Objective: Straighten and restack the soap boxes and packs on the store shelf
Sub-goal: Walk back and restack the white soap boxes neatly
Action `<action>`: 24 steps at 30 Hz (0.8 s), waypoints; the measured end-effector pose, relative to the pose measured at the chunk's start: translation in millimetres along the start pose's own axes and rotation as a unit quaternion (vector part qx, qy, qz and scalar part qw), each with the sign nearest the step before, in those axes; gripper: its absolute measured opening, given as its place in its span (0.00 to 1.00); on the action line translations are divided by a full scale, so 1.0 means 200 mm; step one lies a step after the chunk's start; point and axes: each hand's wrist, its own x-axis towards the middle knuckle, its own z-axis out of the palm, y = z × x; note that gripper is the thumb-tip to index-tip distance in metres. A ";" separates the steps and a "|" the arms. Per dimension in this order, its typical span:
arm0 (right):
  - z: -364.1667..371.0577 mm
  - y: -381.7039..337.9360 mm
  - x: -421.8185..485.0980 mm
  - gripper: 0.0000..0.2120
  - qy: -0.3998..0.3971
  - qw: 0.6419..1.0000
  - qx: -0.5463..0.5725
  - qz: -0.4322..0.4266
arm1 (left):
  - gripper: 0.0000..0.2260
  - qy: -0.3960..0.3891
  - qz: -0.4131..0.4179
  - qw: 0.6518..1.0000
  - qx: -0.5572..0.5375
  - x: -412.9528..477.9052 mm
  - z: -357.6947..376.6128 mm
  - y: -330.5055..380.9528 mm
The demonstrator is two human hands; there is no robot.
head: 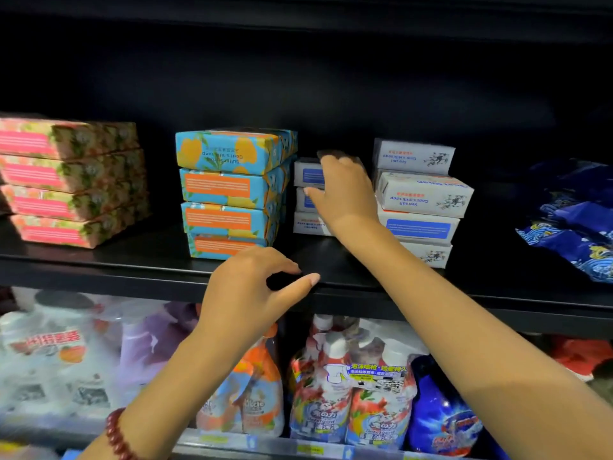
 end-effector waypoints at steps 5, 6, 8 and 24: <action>0.07 0.01 0.01 0.13 0.045 0.998 -0.044 0.008 | 0.14 0.001 0.006 1.000 -0.006 -0.01 0.00 -0.01; 0.07 0.01 0.01 0.13 0.051 0.998 -0.041 0.010 | 0.14 0.001 0.008 1.000 -0.005 -0.01 0.00 -0.01; 0.08 0.01 0.02 0.14 0.062 0.997 -0.037 0.008 | 0.12 0.002 0.006 1.000 -0.001 -0.01 0.01 -0.01; -0.11 -0.02 -0.15 0.19 0.169 0.984 0.007 -0.062 | 0.13 0.014 0.022 0.999 0.038 -0.02 0.02 0.00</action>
